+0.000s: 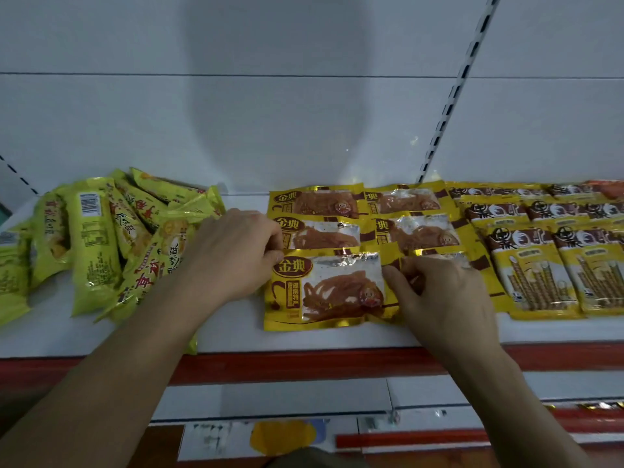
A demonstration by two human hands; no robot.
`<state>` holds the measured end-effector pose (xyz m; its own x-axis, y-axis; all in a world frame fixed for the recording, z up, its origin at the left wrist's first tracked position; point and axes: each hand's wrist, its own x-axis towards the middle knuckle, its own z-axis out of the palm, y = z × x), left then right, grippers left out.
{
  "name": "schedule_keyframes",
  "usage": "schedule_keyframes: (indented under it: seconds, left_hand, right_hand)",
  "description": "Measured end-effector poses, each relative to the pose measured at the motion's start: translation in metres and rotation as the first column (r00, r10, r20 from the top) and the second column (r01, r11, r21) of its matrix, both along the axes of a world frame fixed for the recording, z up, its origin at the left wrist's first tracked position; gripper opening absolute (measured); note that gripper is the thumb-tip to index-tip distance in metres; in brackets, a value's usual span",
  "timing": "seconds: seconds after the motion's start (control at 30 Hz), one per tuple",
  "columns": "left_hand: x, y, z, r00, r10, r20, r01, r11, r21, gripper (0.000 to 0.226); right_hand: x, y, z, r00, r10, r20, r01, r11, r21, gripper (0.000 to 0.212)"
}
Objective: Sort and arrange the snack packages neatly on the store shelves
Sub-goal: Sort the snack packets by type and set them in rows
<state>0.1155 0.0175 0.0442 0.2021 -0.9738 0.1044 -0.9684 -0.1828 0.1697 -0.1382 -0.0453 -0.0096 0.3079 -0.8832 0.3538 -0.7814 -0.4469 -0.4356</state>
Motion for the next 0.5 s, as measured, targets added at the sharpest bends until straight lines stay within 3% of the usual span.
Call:
schedule_keyframes:
  seconds: [0.17,0.37,0.5]
  left_hand:
    - [0.002,0.003,-0.005,0.999,-0.012,0.053,0.007,0.995,0.097,0.008]
    - [0.003,0.005,-0.006,0.996,0.002,0.092,-0.008,0.997,0.070,0.012]
    - [0.005,0.008,-0.009,0.994,-0.025,0.102,0.017,0.997,0.078,0.024]
  right_hand:
    - [0.002,0.006,-0.001,0.999,-0.017,-0.038,0.018,0.999,0.029,0.031]
    - [0.005,0.013,-0.001,0.991,-0.027,-0.132,0.030,0.999,0.022,0.038]
    - [0.002,0.013,-0.005,0.998,-0.031,-0.053,0.028,0.998,-0.049,0.033]
